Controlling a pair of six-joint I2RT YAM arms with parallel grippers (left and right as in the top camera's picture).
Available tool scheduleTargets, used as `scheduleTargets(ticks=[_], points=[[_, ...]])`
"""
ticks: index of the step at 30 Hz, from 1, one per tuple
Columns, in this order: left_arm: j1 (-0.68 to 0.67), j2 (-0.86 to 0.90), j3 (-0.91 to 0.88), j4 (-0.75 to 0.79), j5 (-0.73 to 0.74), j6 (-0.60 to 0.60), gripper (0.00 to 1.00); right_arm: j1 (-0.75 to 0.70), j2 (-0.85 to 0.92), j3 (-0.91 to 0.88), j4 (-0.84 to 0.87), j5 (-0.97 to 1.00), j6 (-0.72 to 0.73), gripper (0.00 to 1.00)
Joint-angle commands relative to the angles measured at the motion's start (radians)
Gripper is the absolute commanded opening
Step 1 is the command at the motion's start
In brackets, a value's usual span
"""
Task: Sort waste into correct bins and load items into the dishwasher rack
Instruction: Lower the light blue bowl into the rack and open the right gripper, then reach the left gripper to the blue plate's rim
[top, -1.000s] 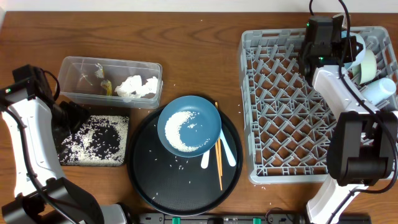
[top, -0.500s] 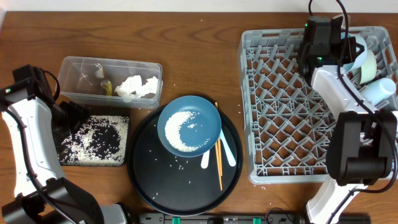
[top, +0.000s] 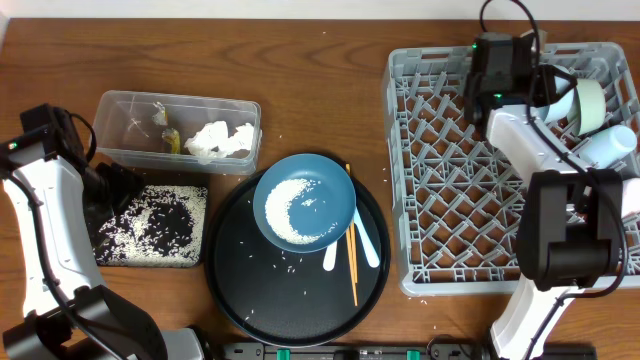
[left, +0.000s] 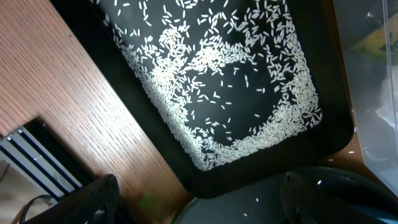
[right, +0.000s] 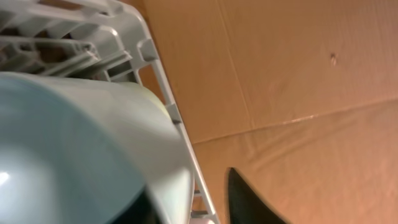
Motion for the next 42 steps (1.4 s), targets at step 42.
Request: scheduleTargets(ticks=[42], points=[[-0.454,-0.014,0.004,0.057,-0.006,0.141,0.84,0.028,-0.492,-0.003,-1.043,-1.111,0.65,0.72]])
